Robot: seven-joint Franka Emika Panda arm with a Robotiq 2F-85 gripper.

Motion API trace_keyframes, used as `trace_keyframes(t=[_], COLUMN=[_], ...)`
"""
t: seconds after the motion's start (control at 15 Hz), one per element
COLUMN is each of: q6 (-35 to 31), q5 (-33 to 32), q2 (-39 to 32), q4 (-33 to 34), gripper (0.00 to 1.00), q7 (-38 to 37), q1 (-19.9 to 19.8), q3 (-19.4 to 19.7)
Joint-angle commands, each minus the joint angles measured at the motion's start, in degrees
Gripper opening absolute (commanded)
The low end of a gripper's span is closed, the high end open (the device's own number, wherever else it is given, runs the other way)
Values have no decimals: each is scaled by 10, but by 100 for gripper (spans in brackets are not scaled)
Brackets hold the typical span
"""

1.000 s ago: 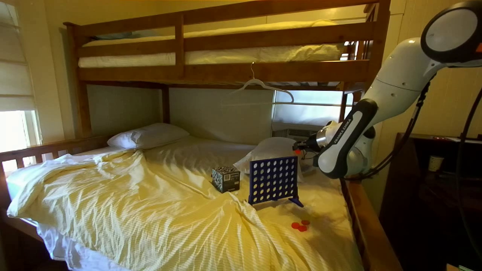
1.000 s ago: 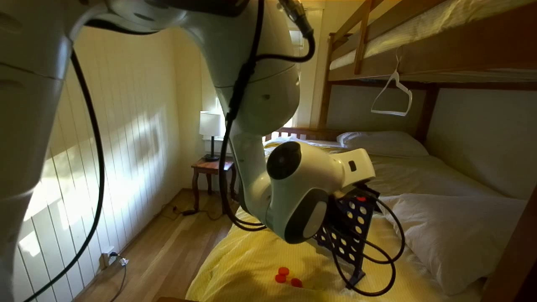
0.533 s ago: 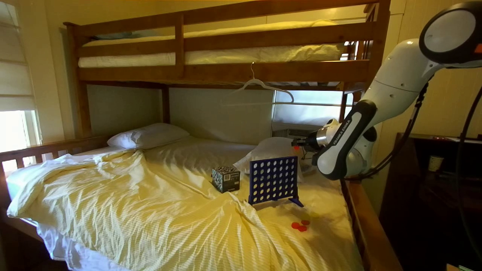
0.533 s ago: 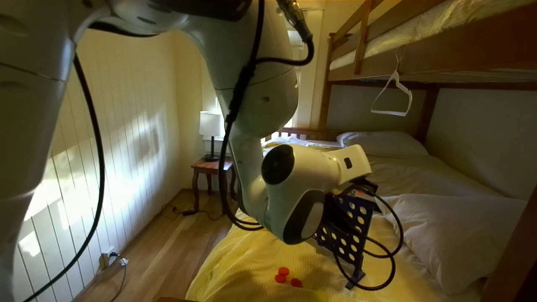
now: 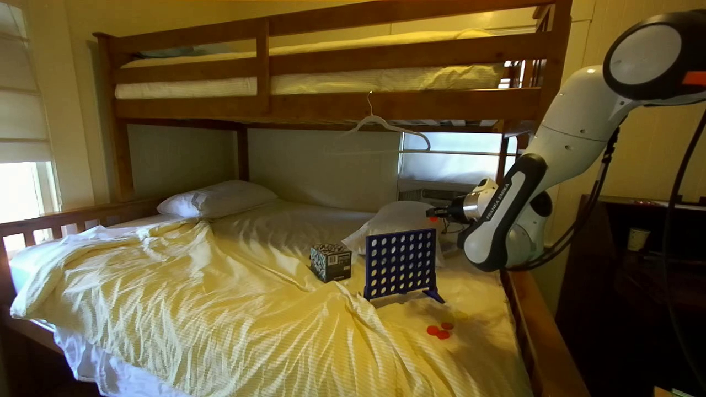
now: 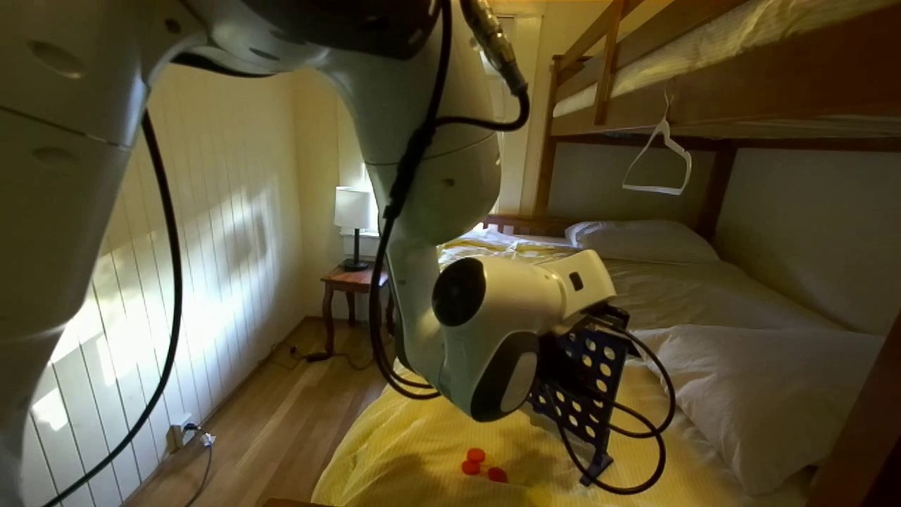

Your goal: Pick up the orange chip into the connect four game

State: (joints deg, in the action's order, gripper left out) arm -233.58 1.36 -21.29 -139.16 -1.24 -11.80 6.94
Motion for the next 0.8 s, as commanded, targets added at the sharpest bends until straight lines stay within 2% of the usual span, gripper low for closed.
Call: trace_keyframes(t=[0.0,0.73], q6=[-13,-49], q5=[11,9], q2=[-17,-53], q4=[11,34], gripper=[9,9], q7=[21,30], q1=[12,17], q3=[9,7])
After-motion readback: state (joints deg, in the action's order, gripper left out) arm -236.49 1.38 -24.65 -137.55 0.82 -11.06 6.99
